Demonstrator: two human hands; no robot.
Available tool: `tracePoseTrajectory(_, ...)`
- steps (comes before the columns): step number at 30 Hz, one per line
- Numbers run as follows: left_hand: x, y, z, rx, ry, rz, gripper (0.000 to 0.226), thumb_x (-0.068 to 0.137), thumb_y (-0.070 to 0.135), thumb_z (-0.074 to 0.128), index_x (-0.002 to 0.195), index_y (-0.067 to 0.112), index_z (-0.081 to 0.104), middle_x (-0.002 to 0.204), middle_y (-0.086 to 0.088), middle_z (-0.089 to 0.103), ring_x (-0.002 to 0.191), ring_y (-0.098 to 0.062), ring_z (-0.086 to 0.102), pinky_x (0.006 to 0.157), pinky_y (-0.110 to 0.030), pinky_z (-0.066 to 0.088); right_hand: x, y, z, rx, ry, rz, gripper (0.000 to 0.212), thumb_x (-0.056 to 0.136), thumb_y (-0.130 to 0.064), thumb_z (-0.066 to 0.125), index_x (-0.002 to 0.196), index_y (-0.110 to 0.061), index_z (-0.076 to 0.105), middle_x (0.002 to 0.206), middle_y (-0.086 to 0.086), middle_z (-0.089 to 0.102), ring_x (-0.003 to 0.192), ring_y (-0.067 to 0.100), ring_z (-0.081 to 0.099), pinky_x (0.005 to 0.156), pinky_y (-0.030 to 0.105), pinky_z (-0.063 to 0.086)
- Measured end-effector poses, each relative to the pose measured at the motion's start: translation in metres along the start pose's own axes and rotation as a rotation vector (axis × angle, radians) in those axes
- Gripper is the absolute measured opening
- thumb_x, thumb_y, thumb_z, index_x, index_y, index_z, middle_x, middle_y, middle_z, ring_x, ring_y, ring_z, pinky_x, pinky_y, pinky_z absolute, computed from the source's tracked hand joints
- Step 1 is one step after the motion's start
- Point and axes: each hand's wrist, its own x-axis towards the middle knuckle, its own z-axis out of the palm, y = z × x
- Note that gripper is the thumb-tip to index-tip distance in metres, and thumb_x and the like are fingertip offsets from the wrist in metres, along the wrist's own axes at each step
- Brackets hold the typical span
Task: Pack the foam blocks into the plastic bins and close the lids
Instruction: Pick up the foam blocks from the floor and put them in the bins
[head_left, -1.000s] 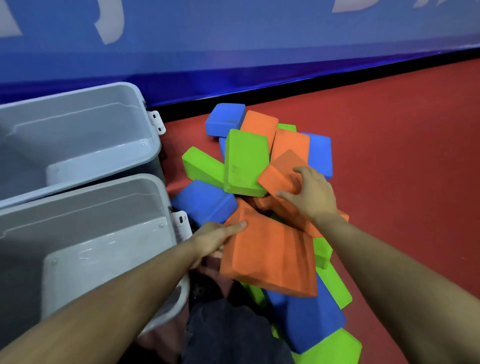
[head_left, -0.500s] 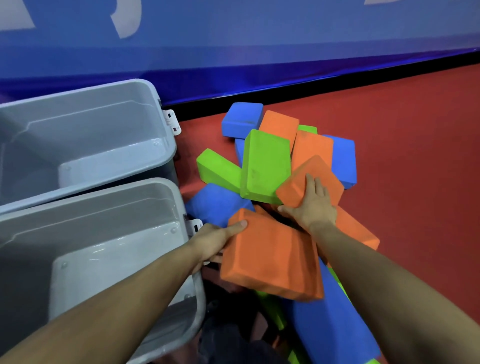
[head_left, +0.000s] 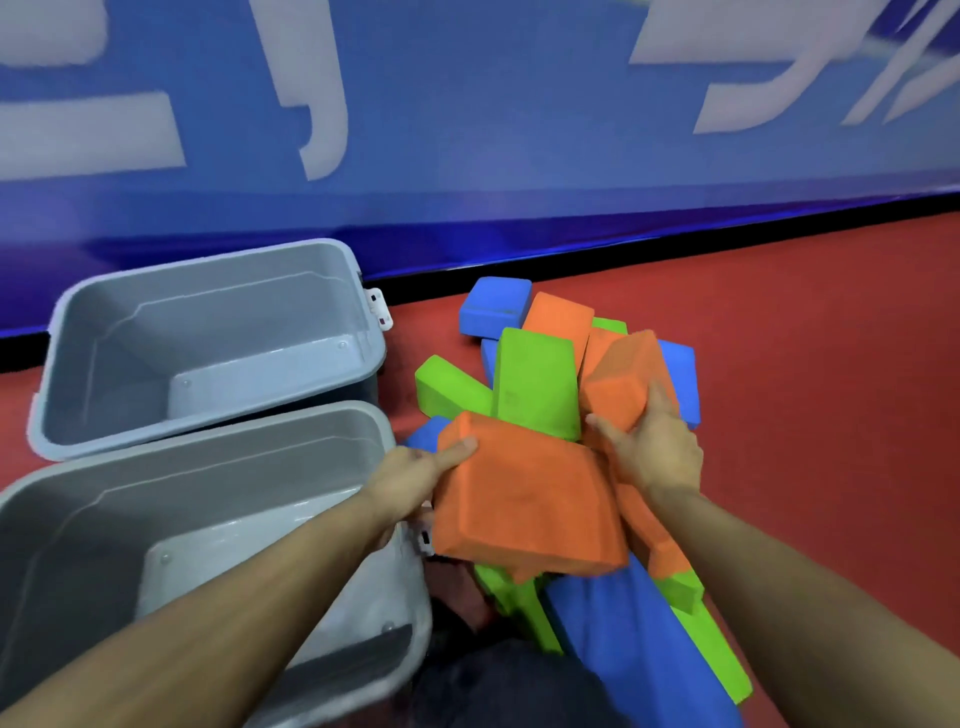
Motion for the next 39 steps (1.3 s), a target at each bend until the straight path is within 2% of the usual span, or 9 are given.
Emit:
tracePoseTrajectory(4, -0.056, 0.026, -0.041, 0.035, 0.089, 0.124, 0.056, 0.077, 0.063, 0.076, 0.09, 0.009, 0.075, 0.083, -0.003, 0.073, 0.072, -0.016, 0.068, 0.071, -0.033, 0.06, -0.025, -0.04, -0.039, 0.078, 0.041, -0.088, 0.101, 0.075, -0.072, 0.069, 0.155, -0.025, 0.03, 0.132, 0.015, 0.065, 0.113, 0.041, 0.064, 0.083, 0.047, 0.053)
tracePoseTrajectory(8, -0.12, 0.029, -0.109, 0.037, 0.249, 0.196, 0.063, 0.071, 0.07, 0.077, 0.094, 0.011, 0.078, 0.093, -0.005, 0.078, 0.087, -0.028, 0.073, 0.084, -0.041, 0.059, -0.061, -0.099, -0.07, 0.209, 0.014, -0.146, 0.096, 0.075, -0.074, 0.069, 0.152, -0.026, 0.037, 0.118, 0.017, 0.071, 0.108, 0.041, 0.065, 0.081, 0.044, 0.051)
tracePoseTrajectory(12, -0.187, 0.015, -0.174, 0.048, 0.443, 0.215, 0.069, 0.073, 0.068, 0.078, 0.096, 0.003, 0.076, 0.096, -0.015, 0.076, 0.083, -0.027, 0.072, 0.08, -0.04, 0.061, -0.106, -0.162, -0.083, 0.343, -0.097, -0.211, 0.084, 0.069, -0.081, 0.066, 0.13, -0.025, 0.056, 0.108, 0.014, 0.073, 0.102, 0.039, 0.067, 0.081, 0.043, 0.053)
tracePoseTrajectory(16, -0.227, -0.022, -0.227, 0.152, 0.611, 0.213, 0.049, 0.077, 0.061, 0.077, 0.074, 0.013, 0.074, 0.061, 0.008, 0.07, 0.066, -0.02, 0.066, 0.069, -0.035, 0.056, -0.159, -0.219, -0.071, 0.38, -0.225, -0.284, 0.082, 0.063, -0.088, 0.06, 0.114, -0.023, 0.062, 0.109, 0.01, 0.072, 0.104, 0.036, 0.066, 0.086, 0.043, 0.054)
tracePoseTrajectory(19, -0.236, -0.058, -0.258, 0.241, 0.723, 0.177, 0.043, 0.079, 0.058, 0.077, 0.072, 0.017, 0.07, 0.067, 0.007, 0.07, 0.071, -0.019, 0.067, 0.063, -0.031, 0.048, -0.19, -0.254, -0.043, 0.38, -0.317, -0.335, 0.089, 0.056, -0.091, 0.055, 0.114, -0.023, 0.062, 0.109, 0.007, 0.072, 0.102, 0.033, 0.067, 0.085, 0.042, 0.054)
tracePoseTrajectory(21, -0.234, -0.081, -0.275, 0.331, 0.761, 0.108, 0.048, 0.075, 0.066, 0.076, 0.08, 0.019, 0.064, 0.08, 0.004, 0.068, 0.081, -0.023, 0.066, 0.073, -0.035, 0.05, -0.203, -0.273, -0.019, 0.351, -0.391, -0.387, 0.079, 0.062, -0.088, 0.06, 0.108, -0.023, 0.063, 0.107, 0.004, 0.072, 0.101, 0.032, 0.067, 0.083, 0.041, 0.055)
tracePoseTrajectory(23, -0.227, -0.103, -0.29, 0.415, 0.777, 0.038, 0.058, 0.071, 0.074, 0.073, 0.089, 0.021, 0.057, 0.088, 0.004, 0.065, 0.086, -0.024, 0.064, 0.08, -0.038, 0.052, -0.213, -0.29, 0.006, 0.305, -0.478, -0.428, 0.067, 0.068, -0.082, 0.065, 0.099, -0.023, 0.064, 0.104, 0.004, 0.072, 0.098, 0.03, 0.068, 0.082, 0.04, 0.055)
tracePoseTrajectory(32, -0.176, -0.158, -0.303, 0.715, 0.639, -0.036, 0.085, 0.064, 0.074, 0.076, 0.131, 0.025, 0.054, 0.124, 0.001, 0.066, 0.111, -0.024, 0.064, 0.083, -0.036, 0.051, -0.241, -0.318, 0.108, -0.181, -0.827, -0.598, 0.102, 0.036, -0.095, 0.061, 0.101, -0.017, 0.067, 0.108, 0.009, 0.072, 0.097, 0.03, 0.067, 0.084, 0.039, 0.056)
tracePoseTrajectory(39, -0.151, -0.187, -0.296, 0.777, 0.586, -0.111, 0.08, 0.07, 0.063, 0.078, 0.13, 0.02, 0.048, 0.127, -0.003, 0.055, 0.117, -0.028, 0.058, 0.092, -0.045, 0.052, -0.256, -0.316, 0.143, -0.35, -0.882, -0.622, 0.087, 0.056, -0.066, 0.087, 0.12, -0.013, 0.063, 0.126, 0.009, 0.06, 0.109, 0.031, 0.063, 0.089, 0.036, 0.052)
